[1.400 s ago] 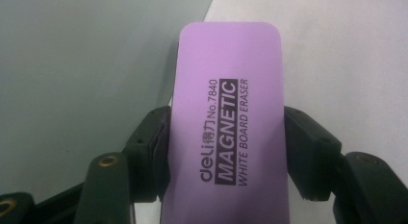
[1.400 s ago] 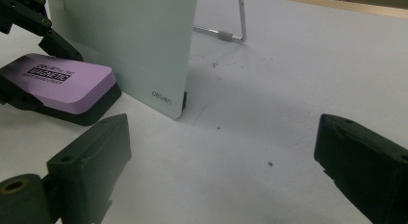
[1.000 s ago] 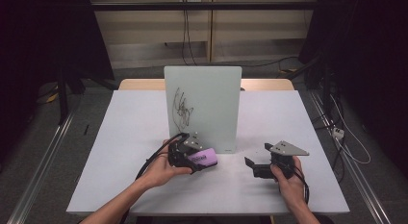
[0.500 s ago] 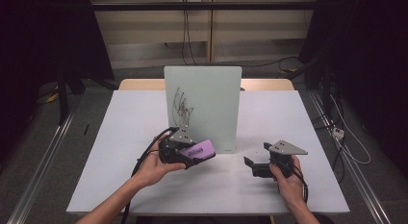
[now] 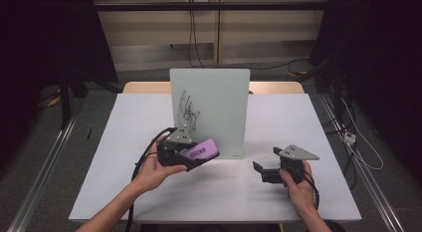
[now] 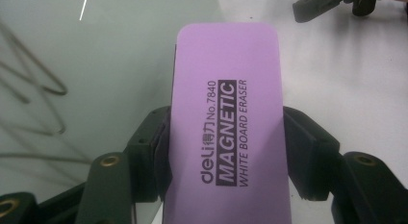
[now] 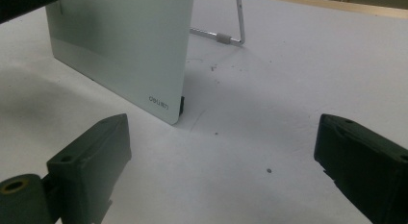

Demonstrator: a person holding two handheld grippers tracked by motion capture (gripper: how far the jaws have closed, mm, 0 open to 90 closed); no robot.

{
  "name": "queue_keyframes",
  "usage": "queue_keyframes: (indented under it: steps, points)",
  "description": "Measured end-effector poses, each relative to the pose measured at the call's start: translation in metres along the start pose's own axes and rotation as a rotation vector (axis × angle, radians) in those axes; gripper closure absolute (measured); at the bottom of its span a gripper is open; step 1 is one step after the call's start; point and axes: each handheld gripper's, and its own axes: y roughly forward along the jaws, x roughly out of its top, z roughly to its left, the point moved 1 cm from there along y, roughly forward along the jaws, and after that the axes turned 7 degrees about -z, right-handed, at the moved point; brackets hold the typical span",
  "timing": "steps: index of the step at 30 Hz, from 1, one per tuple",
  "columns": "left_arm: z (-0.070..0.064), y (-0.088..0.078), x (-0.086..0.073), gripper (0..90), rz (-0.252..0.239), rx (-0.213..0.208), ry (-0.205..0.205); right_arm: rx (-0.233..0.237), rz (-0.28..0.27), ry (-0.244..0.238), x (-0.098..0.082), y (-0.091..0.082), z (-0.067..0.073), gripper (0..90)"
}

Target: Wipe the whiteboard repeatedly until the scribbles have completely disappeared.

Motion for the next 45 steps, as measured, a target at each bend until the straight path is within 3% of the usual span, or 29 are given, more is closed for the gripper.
queue_keyframes:
  steps: [14,19,33,40,45]
  points:
    - [0.006,-0.021,0.009,40.5,-0.053,0.016,-0.043,0.005,-0.005,-0.005,-0.001,-0.003,0.000,5.5]
    - [0.008,-0.026,0.011,40.5,-0.060,0.014,-0.031,0.007,-0.004,-0.008,-0.001,-0.003,0.001,5.5]
    - [0.025,-0.055,0.019,40.5,-0.119,0.089,-0.053,0.010,-0.003,-0.010,-0.001,-0.002,0.002,5.5]
    - [0.034,-0.068,0.029,40.5,-0.143,0.150,-0.009,0.010,0.000,-0.008,-0.001,0.000,0.002,5.5]
    - [0.039,-0.071,0.035,40.6,-0.152,0.168,0.014,0.013,0.003,-0.013,-0.001,0.001,0.003,5.5]
